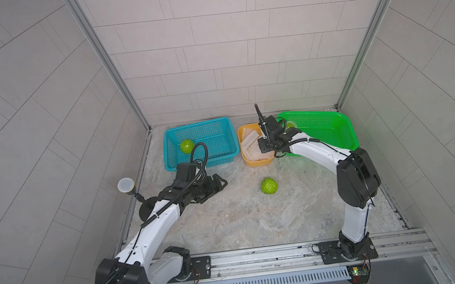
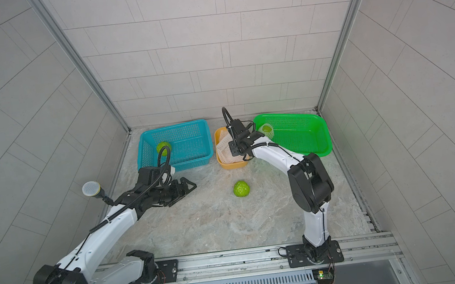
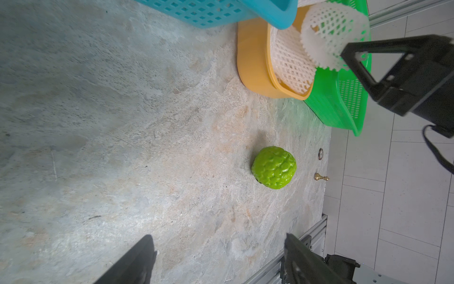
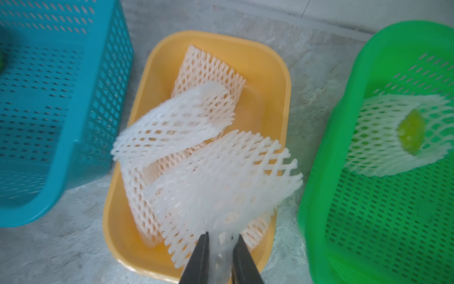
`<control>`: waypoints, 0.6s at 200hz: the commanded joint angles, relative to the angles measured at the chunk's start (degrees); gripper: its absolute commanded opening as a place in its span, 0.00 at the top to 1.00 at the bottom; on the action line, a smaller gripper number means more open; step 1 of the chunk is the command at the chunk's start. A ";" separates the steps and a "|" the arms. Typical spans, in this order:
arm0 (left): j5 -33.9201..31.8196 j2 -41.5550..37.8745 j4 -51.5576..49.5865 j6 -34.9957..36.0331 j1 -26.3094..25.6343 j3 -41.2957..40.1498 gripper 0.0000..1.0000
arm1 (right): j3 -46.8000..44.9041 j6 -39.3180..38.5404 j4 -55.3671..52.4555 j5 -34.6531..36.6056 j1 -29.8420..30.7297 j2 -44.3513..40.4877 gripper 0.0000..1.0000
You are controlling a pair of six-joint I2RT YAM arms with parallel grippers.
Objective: Sleeve custard apples in foam nets
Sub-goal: Pick up the foam net from the storage box.
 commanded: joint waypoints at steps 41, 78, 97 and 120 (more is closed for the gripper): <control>1.19 -0.02 0.73 -0.12 0.07 2.62 0.14 | -8.33 -1.33 -0.11 -2.72 0.01 -12.13 0.81; 2.84 -2.26 2.53 -0.93 0.04 2.97 0.14 | -17.40 -4.47 6.60 -11.47 -0.08 -21.91 0.79; 4.28 -3.34 4.85 -2.03 0.05 3.04 0.14 | -25.43 -5.96 15.58 -15.77 -0.11 -28.92 0.77; 5.88 -3.71 7.26 -2.51 0.09 3.90 0.14 | -30.16 -5.87 19.48 -19.27 -0.05 -34.28 0.76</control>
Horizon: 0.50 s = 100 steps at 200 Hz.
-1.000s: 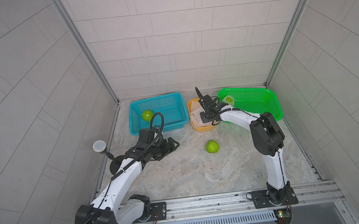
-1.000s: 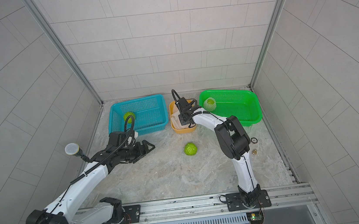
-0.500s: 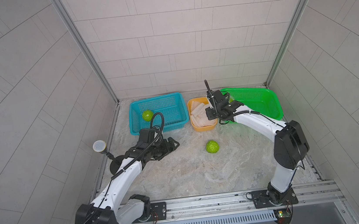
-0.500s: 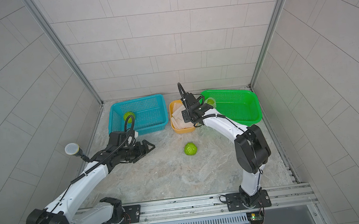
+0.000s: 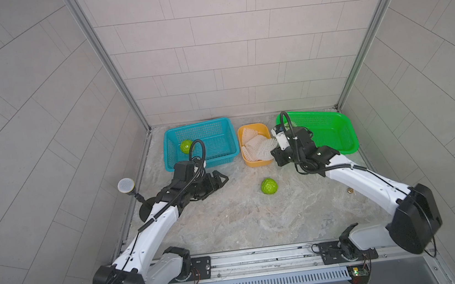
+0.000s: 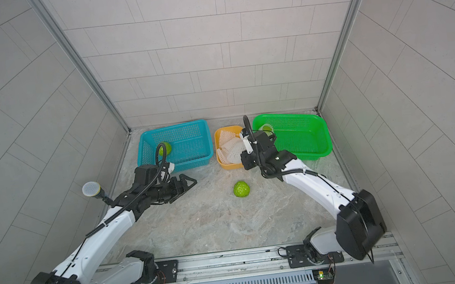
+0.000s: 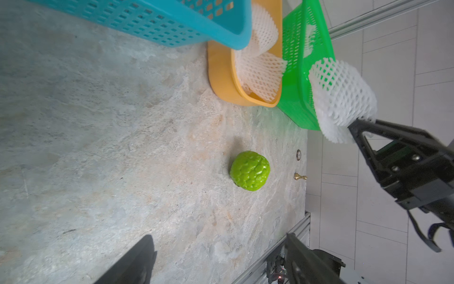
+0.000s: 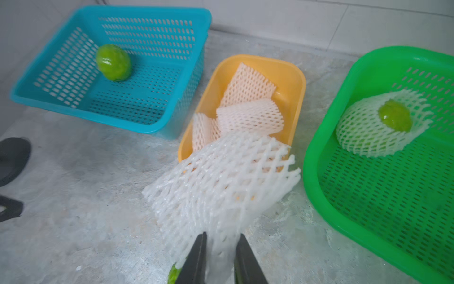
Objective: Sleeve custard apples in foam nets
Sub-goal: Pick up the foam net from the storage box, then open the foam net.
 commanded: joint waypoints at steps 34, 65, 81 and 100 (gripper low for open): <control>5.65 -1.23 7.65 -1.34 0.10 3.23 0.14 | -4.46 0.78 6.32 -14.80 -0.13 -6.59 0.76; 8.19 -2.22 15.13 -5.70 0.11 2.34 0.13 | -6.27 3.15 5.13 -25.28 -0.10 -9.05 0.76; 8.92 -3.36 23.83 -10.25 0.35 -0.15 0.12 | -7.62 4.33 4.96 -30.90 -0.31 -10.87 0.76; 11.36 -3.05 31.92 -14.22 0.47 -1.20 0.10 | -9.13 6.41 5.77 -37.36 -0.29 -12.11 0.76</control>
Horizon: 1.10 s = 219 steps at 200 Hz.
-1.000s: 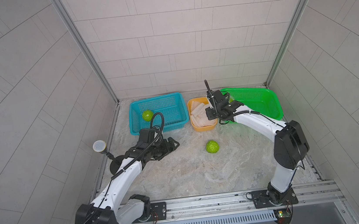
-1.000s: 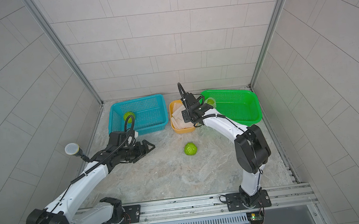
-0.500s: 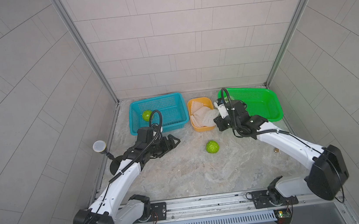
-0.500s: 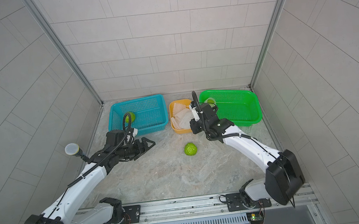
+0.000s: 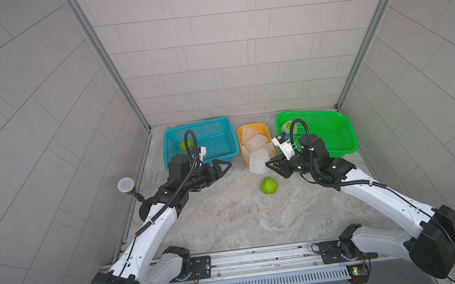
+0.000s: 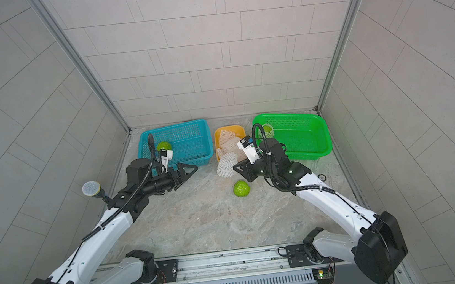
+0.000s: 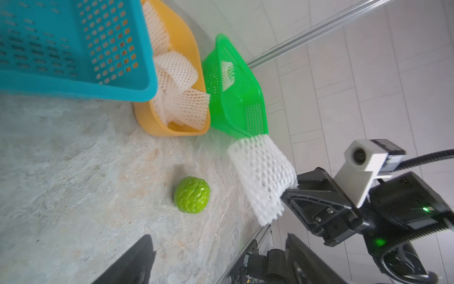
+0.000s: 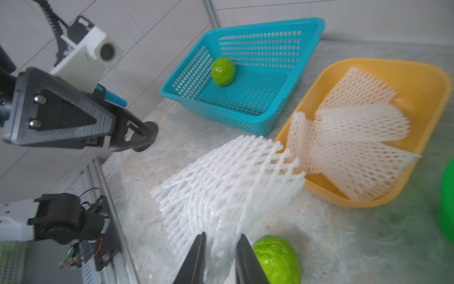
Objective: Sleeve custard apples in foam nets
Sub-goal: Open the foam net.
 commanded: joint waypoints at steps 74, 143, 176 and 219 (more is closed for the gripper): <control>17.15 5.42 38.67 -20.54 -0.59 -4.36 0.09 | -6.87 17.00 20.42 -25.48 -0.26 -3.52 0.76; 17.63 5.21 51.76 -27.81 -3.10 -9.98 0.08 | -7.91 26.92 33.29 -27.32 -0.52 -1.85 0.76; 17.65 8.54 68.05 -37.23 -4.01 -11.12 0.08 | -8.35 28.59 35.93 -27.35 -0.57 -1.16 0.76; 16.90 12.86 76.73 -41.82 -6.16 -11.33 0.11 | -10.41 36.74 46.95 -28.39 -0.56 1.70 0.76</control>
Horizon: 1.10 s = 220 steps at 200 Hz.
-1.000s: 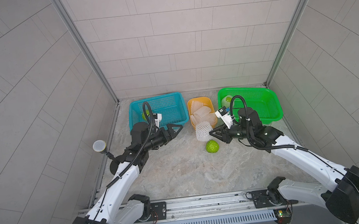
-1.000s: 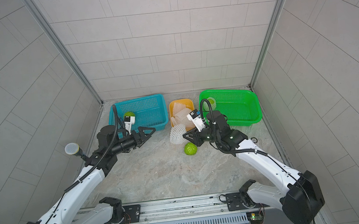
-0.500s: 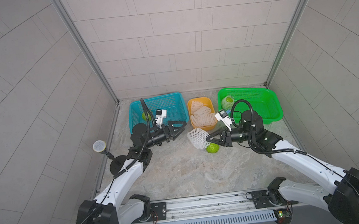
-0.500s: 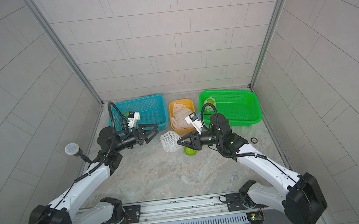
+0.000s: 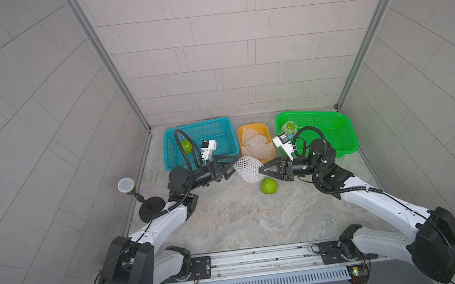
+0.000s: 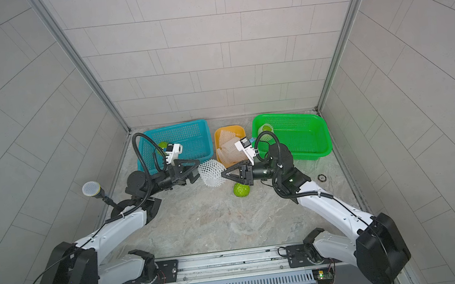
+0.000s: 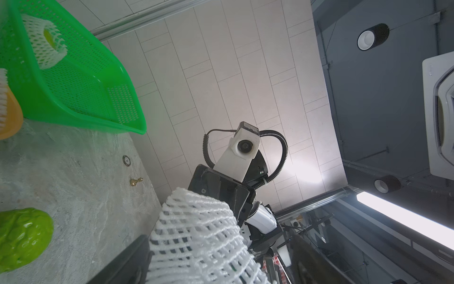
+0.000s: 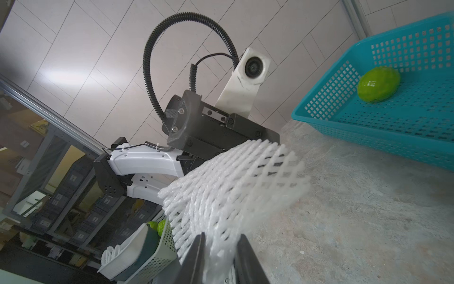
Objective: Sleeve custard apples in foam nets
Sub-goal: Open the foam net.
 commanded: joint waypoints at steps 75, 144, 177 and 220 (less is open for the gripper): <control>0.08 -0.15 9.76 -2.89 -2.43 -0.68 0.33 | -3.40 12.43 16.47 -0.18 -3.99 1.97 0.76; 1.13 -0.51 9.73 -3.25 -2.44 -0.53 0.49 | -1.49 5.93 3.86 0.77 -4.59 0.49 0.76; 2.26 0.12 9.60 -3.48 -2.41 -0.47 0.60 | 2.13 -4.81 -12.10 1.94 -4.65 -1.40 0.76; 3.65 1.94 8.89 -2.93 -2.40 -0.87 0.49 | 6.17 -11.57 -22.79 2.39 -4.76 -1.41 0.76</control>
